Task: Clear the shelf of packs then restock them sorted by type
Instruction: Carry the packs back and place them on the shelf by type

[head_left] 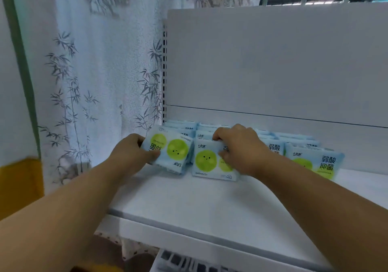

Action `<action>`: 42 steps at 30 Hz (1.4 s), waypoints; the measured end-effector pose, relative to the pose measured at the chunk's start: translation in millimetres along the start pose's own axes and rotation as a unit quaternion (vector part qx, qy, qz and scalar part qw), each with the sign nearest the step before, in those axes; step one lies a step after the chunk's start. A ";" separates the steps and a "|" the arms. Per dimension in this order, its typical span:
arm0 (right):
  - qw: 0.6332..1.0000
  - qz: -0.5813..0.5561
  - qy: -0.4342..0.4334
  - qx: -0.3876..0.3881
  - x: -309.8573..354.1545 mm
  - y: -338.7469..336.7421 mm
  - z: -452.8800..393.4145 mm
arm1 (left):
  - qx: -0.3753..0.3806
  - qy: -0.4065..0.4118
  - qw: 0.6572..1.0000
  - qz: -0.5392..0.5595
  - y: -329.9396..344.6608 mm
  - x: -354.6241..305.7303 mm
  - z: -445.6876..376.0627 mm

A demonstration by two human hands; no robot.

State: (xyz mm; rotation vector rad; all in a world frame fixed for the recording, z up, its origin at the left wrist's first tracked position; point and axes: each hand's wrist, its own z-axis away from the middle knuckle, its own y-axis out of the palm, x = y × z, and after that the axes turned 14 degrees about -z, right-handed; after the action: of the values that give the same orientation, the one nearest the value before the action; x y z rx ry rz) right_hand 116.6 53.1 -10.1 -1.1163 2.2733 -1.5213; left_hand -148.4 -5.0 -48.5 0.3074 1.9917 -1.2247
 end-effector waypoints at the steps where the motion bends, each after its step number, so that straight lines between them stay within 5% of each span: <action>1: 1.000 0.029 -0.006 -0.001 1.9 3.0 -6.0 | 0.007 0.003 1.000 -0.013 -0.4 3.1 -7.9; 11: 0.993 0.113 0.045 -0.013 16.0 28.4 -21.5 | 0.055 0.033 0.991 -0.119 10.9 9.0 -35.3; 18: 0.987 0.146 0.036 -0.057 31.9 33.7 -14.6 | -0.037 0.059 0.977 -0.202 7.5 -6.4 0.2; 24: 0.993 0.034 -0.058 -0.101 57.6 35.6 7.1 | -0.107 0.119 0.961 -0.227 1.2 -17.3 62.1; 33: 0.981 -0.103 -0.149 -0.061 134.2 36.4 77.5 | -0.217 0.082 0.945 -0.231 -38.5 10.1 194.7; 42: 0.956 -0.214 -0.200 -0.023 275.4 109.0 197.5 | -0.223 0.033 0.923 -0.312 -113.1 140.3 353.7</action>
State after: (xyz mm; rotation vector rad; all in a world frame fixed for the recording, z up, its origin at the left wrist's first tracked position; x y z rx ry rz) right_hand -24.0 -252.5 -126.8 -1.8310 1.8799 -1.2155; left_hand -136.5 -385.3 -161.7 -0.5615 2.4483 -1.0725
